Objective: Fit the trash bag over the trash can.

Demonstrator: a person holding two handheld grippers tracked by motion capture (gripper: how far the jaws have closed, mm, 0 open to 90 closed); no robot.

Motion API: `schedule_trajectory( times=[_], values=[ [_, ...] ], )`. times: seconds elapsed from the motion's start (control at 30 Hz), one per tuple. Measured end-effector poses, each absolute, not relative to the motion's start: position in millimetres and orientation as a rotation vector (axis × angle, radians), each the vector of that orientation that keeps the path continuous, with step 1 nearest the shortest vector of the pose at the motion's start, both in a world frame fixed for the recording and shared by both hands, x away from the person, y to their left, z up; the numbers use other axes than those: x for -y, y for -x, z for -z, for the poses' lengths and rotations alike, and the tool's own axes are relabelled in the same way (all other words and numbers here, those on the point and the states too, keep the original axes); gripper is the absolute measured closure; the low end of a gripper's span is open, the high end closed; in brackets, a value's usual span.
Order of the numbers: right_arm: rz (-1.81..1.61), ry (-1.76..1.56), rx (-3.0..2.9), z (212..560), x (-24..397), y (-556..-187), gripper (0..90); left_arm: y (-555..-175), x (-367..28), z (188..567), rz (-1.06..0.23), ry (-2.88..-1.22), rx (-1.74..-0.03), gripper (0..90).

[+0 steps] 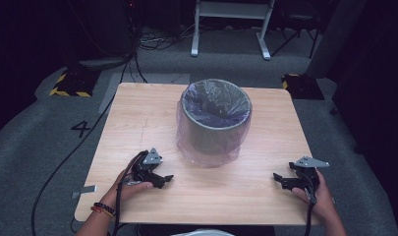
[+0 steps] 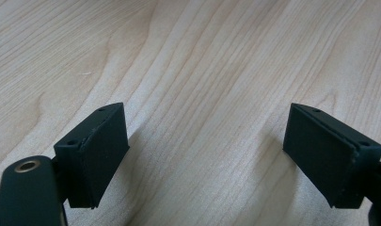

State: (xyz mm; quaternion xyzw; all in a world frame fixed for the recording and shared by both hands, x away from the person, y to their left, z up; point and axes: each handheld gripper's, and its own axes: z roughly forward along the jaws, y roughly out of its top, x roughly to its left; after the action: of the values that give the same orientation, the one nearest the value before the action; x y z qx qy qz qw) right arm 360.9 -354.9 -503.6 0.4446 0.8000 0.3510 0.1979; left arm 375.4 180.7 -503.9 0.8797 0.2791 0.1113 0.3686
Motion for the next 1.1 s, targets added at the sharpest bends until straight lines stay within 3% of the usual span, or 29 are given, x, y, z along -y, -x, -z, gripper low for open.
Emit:
schedule_trajectory(
  times=[1.1],
  values=[
    [-0.972, -1.264, -2.232, 503.9, 354.3, -362.1, 11.1, -376.4, -180.4, 504.0, -0.277, -2.264, -0.706, 13.0]
  ],
)
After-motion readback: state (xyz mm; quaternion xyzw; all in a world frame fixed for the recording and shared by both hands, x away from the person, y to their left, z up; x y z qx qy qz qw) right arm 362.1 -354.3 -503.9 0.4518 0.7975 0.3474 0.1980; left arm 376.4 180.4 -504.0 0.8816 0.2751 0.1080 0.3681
